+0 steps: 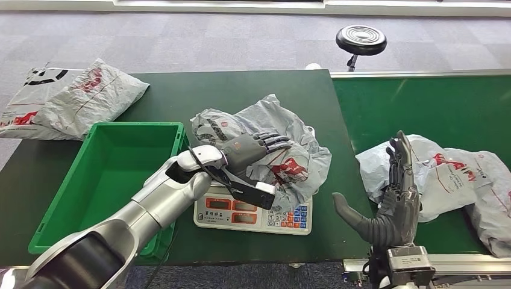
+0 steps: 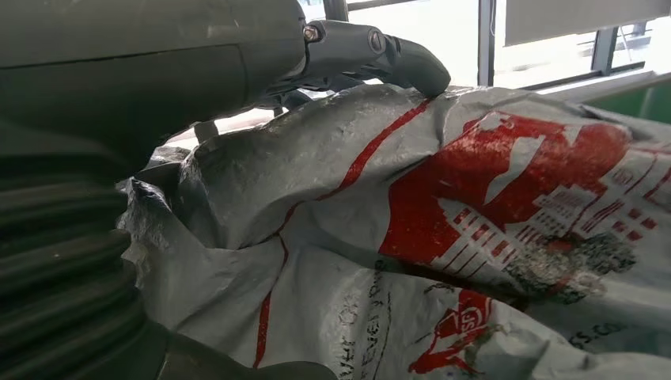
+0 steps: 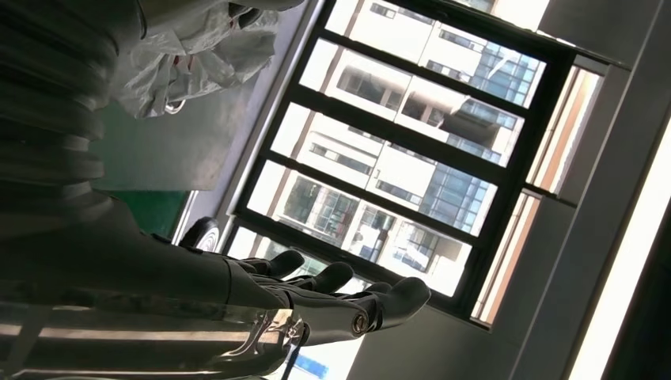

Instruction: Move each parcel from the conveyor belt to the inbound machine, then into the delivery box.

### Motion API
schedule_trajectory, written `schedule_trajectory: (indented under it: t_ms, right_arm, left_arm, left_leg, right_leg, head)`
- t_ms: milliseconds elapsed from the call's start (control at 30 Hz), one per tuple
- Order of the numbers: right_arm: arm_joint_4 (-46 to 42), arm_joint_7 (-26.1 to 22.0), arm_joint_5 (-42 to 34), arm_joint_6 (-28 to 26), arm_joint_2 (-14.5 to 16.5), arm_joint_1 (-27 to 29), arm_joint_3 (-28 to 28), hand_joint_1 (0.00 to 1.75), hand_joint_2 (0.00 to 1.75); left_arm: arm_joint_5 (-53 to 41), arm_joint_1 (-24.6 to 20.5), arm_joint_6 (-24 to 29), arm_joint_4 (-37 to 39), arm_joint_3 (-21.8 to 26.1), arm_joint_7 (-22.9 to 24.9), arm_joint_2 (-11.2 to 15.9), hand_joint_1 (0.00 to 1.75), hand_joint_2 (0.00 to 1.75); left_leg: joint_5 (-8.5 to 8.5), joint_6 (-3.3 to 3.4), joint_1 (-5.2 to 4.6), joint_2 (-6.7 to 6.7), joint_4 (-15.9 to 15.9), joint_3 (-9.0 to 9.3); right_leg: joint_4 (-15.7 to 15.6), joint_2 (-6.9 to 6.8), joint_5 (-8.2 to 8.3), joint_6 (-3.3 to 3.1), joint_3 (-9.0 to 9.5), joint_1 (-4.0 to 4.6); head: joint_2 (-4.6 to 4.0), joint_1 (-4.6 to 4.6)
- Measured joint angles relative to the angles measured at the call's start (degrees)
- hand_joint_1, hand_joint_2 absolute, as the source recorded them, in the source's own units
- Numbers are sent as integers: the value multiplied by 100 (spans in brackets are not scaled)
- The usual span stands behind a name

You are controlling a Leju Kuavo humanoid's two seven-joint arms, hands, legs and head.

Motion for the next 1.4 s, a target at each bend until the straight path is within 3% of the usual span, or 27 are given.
schedule_trajectory:
  t_ms: [200, 267, 300, 333, 400, 433, 667, 833, 1100, 1333, 1400]
  right_arm:
    - [-107, -43, -42, -186, -8, 129, -24, 0, 175]
    - [-169, -71, -57, -257, -8, 227, -40, 0, 175]
    - [-197, -77, -59, -282, -7, 273, -52, 0, 175]
    - [-222, -79, -60, -300, -5, 313, -63, 0, 175]
    - [-273, -79, -61, -316, 0, 375, -74, 0, 175]
    - [-298, -79, -61, -317, 4, 397, -77, 0, 175]
    - [-462, -79, -45, -320, 46, 509, -111, 0, 175]
    - [-641, -80, 15, -277, 110, 701, -217, 0, 175]
    - [-857, -81, 2, -491, 116, 1123, -322, 0, 175]
    - [-862, -80, 15, -514, 116, 1157, -322, 0, 175]
    - [-877, -79, 74, -524, 130, 1193, -328, 0, 175]
  left_arm:
    - [-36, -214, -367, 510, -386, -44, -128, 0, 175]
    - [-58, -261, -530, 680, -595, -62, -180, 17, 175]
    - [-67, -283, -582, 751, -689, -80, -194, 45, 175]
    - [-73, -305, -614, 807, -777, -103, -202, 88, 175]
    - [-67, -355, -634, 891, -924, -144, -205, 159, 175]
    - [-48, -382, -634, 921, -983, -156, -203, 175, 175]
    - [236, -556, -269, 844, -1170, 63, -70, 175, 175]
    - [254, -658, 528, 17, -1101, 602, 415, 175, 175]
    - [-793, -886, 1456, -1914, -79, 1469, 1460, 175, 175]
    - [-1015, -969, 1546, -2110, 146, 1528, 1598, 175, 175]
    - [-1234, -1077, 1545, -2253, 437, 1582, 1814, 175, 175]
  left_leg:
    - [0, 0, 1, -6, -3, -1]
    - [0, 0, 1, -6, -3, -2]
    - [0, 0, 1, -5, -3, -3]
    - [0, 0, 1, -5, -3, -4]
    - [0, 0, 0, -7, -3, -4]
    - [0, 0, 1, -8, -3, -3]
    - [5, 0, 1, -9, -3, -3]
    - [6, -1, 3, -9, -5, -5]
    - [6, -2, 7, -4, -6, -20]
    - [6, -2, 8, -1, -7, -22]
    - [6, -2, 8, 1, -8, -21]
  right_leg:
    - [0, -4, -3, 0, 1, 1]
    - [0, -4, -3, 0, 2, 1]
    - [0, -4, -3, 0, 2, 1]
    - [0, -4, -3, 0, 1, 0]
    - [0, -5, -3, 0, 2, 0]
    - [0, -6, -3, 0, 3, 0]
    - [2, -7, -1, 0, 4, 1]
    - [4, -6, -1, -1, 2, 3]
    - [8, -2, -2, -2, -16, 7]
    - [9, -1, -2, -3, -18, 7]
    - [10, 2, -3, -4, -19, 7]
  head:
    - [0, 0]
    - [0, 0]
    - [0, 0]
    - [0, 0]
    - [0, 0]
    - [0, 0]
    - [0, 0]
    - [0, 0]
    - [0, -2]
    - [0, -1]
    - [0, -1]
